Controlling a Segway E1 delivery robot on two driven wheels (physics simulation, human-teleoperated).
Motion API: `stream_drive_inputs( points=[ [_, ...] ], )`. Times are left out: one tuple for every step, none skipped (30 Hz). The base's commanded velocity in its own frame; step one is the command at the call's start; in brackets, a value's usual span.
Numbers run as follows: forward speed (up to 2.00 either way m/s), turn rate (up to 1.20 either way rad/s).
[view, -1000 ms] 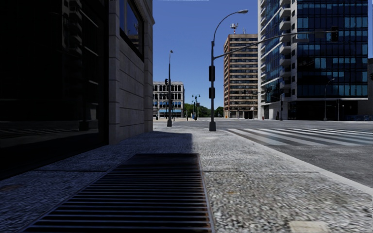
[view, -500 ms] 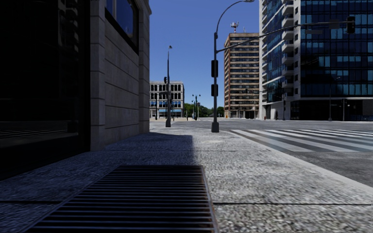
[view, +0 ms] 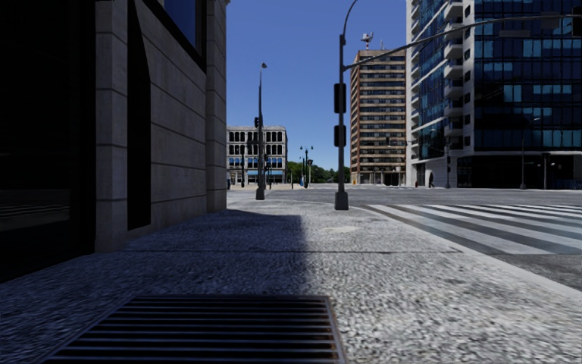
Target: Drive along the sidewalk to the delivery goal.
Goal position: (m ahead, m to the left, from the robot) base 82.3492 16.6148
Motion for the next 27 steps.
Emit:
stream_drive_inputs(
  points=[
    [2.0, 0.0],
    [2.0, 0.02],
    [2.0, 0.02],
    [2.0, 0.03],
    [2.0, 0.03],
    [2.0, 0.03],
    [2.0, 0.03],
    [2.0, 0.03],
    [2.0, 0.03],
    [2.0, 0.03],
    [2.0, 0.03],
    [2.0, 0.03],
    [2.0, 0.03],
    [2.0, 0.03],
    [2.0, 0.04],
    [2.0, 0.06],
    [2.0, 0.18],
    [2.0, 0.18],
    [2.0, 0.18],
    [2.0, 0.18],
    [2.0, 0.14],
    [2.0, 0.14],
    [2.0, 0.03],
    [2.0, 0.0],
    [2.0, 0.0],
    [2.0, 0.0],
    [2.0, 0.0]
  ],
)
